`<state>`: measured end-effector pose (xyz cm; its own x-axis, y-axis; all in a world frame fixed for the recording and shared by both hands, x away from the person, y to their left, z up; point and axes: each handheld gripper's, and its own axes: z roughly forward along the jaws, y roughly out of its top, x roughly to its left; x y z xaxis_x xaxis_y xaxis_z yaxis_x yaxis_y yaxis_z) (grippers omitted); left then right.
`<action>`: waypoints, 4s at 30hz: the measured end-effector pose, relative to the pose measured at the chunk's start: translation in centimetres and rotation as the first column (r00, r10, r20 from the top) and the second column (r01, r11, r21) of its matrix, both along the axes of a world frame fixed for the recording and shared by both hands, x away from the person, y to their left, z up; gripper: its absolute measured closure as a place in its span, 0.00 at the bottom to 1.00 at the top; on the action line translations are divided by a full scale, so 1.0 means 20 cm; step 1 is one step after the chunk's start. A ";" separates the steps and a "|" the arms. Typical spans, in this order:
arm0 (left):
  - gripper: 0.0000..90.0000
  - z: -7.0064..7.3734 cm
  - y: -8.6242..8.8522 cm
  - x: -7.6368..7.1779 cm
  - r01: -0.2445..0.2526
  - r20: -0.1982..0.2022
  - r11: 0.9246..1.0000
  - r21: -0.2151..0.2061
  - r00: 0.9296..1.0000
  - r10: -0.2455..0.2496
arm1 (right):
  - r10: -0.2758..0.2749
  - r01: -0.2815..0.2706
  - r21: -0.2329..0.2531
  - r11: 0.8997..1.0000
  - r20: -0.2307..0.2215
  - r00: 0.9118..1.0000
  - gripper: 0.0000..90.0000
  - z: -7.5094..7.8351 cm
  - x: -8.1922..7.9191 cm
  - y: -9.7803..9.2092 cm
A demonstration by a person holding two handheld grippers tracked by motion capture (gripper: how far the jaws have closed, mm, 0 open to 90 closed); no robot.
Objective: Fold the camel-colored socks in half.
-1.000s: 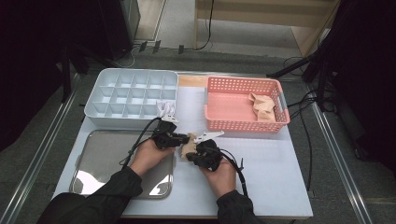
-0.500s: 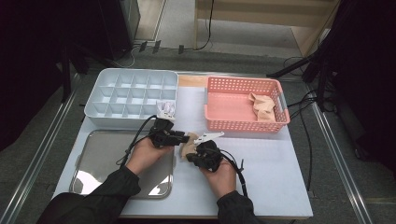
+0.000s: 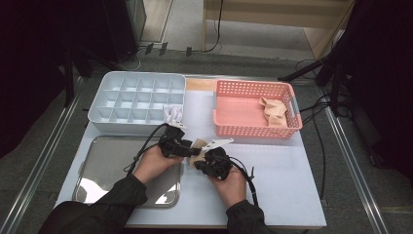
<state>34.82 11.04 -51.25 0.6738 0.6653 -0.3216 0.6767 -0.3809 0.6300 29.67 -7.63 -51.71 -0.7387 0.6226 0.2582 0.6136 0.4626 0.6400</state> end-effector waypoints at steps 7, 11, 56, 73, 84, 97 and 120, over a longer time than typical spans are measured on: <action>0.48 -0.03 0.00 0.02 0.006 -0.040 1.000 -0.021 0.999 -0.007 | -0.001 0.001 -0.009 1.000 -0.001 1.000 1.00 0.00 -0.01 0.00; 0.49 -0.03 0.00 0.01 0.022 -0.035 1.000 -0.017 0.999 -0.023 | -0.003 0.003 -0.007 1.000 -0.009 1.000 0.99 0.00 -0.01 -0.01; 0.79 0.18 0.20 -0.05 -0.056 -0.008 0.994 -0.095 0.998 0.055 | 0.008 -0.010 0.051 0.999 0.044 0.999 0.52 0.15 -0.03 -0.28; 0.79 0.26 0.44 -0.09 -0.177 0.010 0.979 -0.101 0.984 0.179 | 0.014 -0.017 0.063 0.998 0.057 0.998 0.52 0.17 0.05 -0.32; 0.79 0.32 0.56 -0.09 -0.222 0.018 0.969 -0.108 0.974 0.225 | 0.027 -0.030 0.058 0.998 0.042 0.999 0.52 0.16 0.09 -0.29; 0.79 0.39 0.64 0.00 -0.256 0.011 0.959 -0.123 0.966 0.259 | 0.022 -0.024 0.055 0.998 0.035 0.999 0.53 0.16 0.09 -0.29; 0.79 0.44 0.70 0.26 -0.329 0.058 0.939 -0.100 0.940 0.336 | -0.023 0.022 0.024 0.999 0.037 0.999 0.53 0.14 0.03 -0.34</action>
<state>39.94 25.07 -42.45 0.4429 0.8269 -0.3466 0.7060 -0.0833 0.7033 30.32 -14.43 -48.94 -0.7340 0.6331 0.2457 0.5993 0.4336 0.6729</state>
